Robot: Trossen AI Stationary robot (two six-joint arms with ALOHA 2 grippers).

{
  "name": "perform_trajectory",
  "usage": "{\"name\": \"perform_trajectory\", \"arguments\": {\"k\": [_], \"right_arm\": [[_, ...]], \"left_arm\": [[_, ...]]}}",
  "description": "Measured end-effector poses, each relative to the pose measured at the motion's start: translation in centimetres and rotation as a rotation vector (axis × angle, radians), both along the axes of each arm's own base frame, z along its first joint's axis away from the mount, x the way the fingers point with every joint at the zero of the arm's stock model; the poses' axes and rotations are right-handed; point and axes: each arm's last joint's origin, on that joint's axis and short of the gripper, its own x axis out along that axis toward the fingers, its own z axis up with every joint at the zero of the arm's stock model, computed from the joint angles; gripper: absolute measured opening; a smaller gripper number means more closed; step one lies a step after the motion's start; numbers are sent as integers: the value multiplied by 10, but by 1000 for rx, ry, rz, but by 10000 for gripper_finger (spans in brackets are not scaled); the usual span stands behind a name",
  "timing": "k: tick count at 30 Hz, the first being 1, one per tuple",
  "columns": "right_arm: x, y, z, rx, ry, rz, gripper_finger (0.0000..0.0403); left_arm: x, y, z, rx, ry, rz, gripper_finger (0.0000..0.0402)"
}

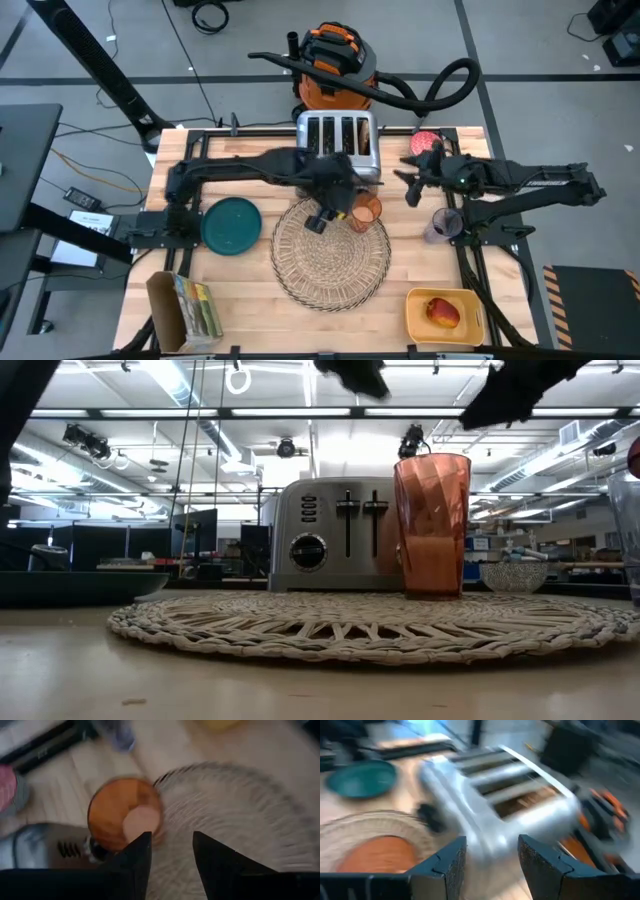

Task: Arrange a breakfast setting
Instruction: Put the red patterned bowl on the brown placemat to the bottom left of the orange glass of milk

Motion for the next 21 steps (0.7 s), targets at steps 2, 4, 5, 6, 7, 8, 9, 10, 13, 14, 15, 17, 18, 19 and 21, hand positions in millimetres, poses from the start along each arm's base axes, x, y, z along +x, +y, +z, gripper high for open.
{"name": "perform_trajectory", "arguments": {"k": [2, 4, 5, 6, 7, 8, 9, 10, 13, 14, 15, 17, 18, 19, 21], "right_arm": [[-2, -7, 0, 32, 9, -80, 185], [-3, -16, -6, 67, 47, -162, 185], [-3, -21, -9, 92, 63, -198, 185], [-3, -26, -12, 124, 79, -232, 185], [-2, -32, -17, 151, 111, -270, 185], [-1, -38, -22, 176, 145, -300, 185], [1, -44, -26, 203, 171, -326, 186], [3, -51, -30, 225, 197, -354, 186], [8, -73, -44, 285, 280, -418, 193], [9, -80, -49, 302, 313, -434, 196], [9, -87, -54, 313, 350, -455, 201], [9, -102, -65, 337, 427, -499, 211], [8, -108, -71, 348, 468, -514, 216], [7, -114, -76, 360, 499, -528, 221], [6, -126, -85, 379, 550, -553, 228]], "left_arm": [[-15, -7, 17, -70, -3, -34, 151], [-30, -16, 32, -127, -13, -87, 151], [-38, -21, 39, -151, -18, -118, 151], [-45, -26, 46, -174, -26, -151, 151], [-51, -32, 52, -196, -39, -188, 151], [-56, -39, 58, -213, -53, -226, 151], [-60, -46, 61, -230, -54, -265, 151], [-62, -53, 62, -244, -57, -303, 151], [-70, -75, 62, -246, -31, -384, 151], [-72, -82, 63, -246, -25, -404, 151], [-75, -88, 62, -248, -11, -421, 151], [-79, -99, 60, -248, 17, -452, 151], [-80, -104, 59, -248, 28, -464, 151], [-81, -107, 58, -248, 39, -474, 151], [-84, -113, 56, -245, 63, -486, 148]]}}
